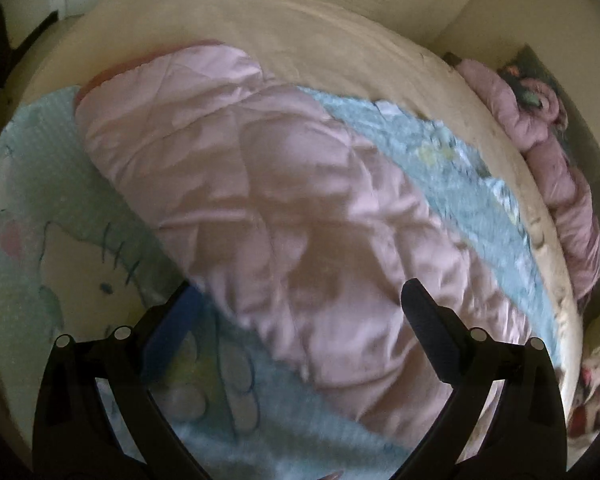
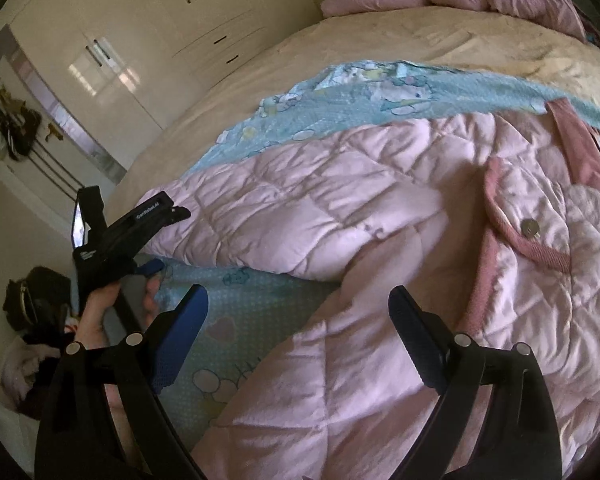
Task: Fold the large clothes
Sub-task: 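Move the left tool to the other sleeve and grasp its cuff, then lift the sleeve with the left tool and swing it over the jacket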
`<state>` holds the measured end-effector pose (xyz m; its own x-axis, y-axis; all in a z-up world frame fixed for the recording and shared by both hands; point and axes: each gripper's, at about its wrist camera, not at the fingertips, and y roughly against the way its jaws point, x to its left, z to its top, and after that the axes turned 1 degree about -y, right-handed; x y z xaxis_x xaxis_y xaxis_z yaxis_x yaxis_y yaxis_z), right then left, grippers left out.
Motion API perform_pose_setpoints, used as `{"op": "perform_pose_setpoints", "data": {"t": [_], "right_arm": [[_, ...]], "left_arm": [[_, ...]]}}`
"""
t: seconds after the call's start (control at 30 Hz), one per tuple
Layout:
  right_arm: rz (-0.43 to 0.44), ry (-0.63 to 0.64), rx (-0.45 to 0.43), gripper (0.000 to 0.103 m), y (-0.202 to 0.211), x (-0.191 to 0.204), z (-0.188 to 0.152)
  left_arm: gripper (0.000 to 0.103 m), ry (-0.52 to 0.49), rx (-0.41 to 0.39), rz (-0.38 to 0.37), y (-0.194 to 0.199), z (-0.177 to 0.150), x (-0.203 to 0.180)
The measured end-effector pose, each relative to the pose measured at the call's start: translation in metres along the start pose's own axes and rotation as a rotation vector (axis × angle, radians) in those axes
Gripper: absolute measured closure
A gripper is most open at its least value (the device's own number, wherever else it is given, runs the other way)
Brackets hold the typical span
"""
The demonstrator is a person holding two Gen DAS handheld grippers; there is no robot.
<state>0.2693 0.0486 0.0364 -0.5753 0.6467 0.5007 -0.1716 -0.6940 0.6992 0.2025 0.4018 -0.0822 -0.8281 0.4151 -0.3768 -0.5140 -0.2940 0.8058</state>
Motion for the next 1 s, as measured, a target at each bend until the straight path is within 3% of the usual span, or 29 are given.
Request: {"op": "perform_pose_setpoints", "data": {"t": [0.2, 0.23, 0.27, 0.37, 0.7, 1.0], "right_arm": [[-0.013, -0.041, -0.031, 0.012, 0.026, -0.016, -0.006], [-0.015, -0.044, -0.037, 0.012, 0.030, -0.018, -0.006], [-0.019, -0.048, -0.049, 0.012, 0.036, -0.020, -0.007], [-0.035, -0.071, -0.081, 0.012, 0.051, -0.029, -0.010], [-0.038, -0.160, -0.132, 0.012, 0.084, -0.050, -0.026], [-0.069, -0.213, -0.237, 0.012, 0.156, -0.071, -0.054]], "left_arm": [[0.011, -0.017, -0.062, 0.002, -0.014, 0.013, 0.003], [0.027, -0.029, -0.079, 0.013, -0.013, 0.017, 0.004], [0.053, -0.029, -0.099, 0.011, -0.010, 0.021, 0.007], [0.081, -0.016, -0.124, -0.054, 0.004, 0.031, 0.016], [0.089, -0.090, -0.275, -0.216, 0.094, 0.033, -0.006], [0.092, -0.151, -0.373, -0.341, 0.159, 0.012, -0.039]]}}
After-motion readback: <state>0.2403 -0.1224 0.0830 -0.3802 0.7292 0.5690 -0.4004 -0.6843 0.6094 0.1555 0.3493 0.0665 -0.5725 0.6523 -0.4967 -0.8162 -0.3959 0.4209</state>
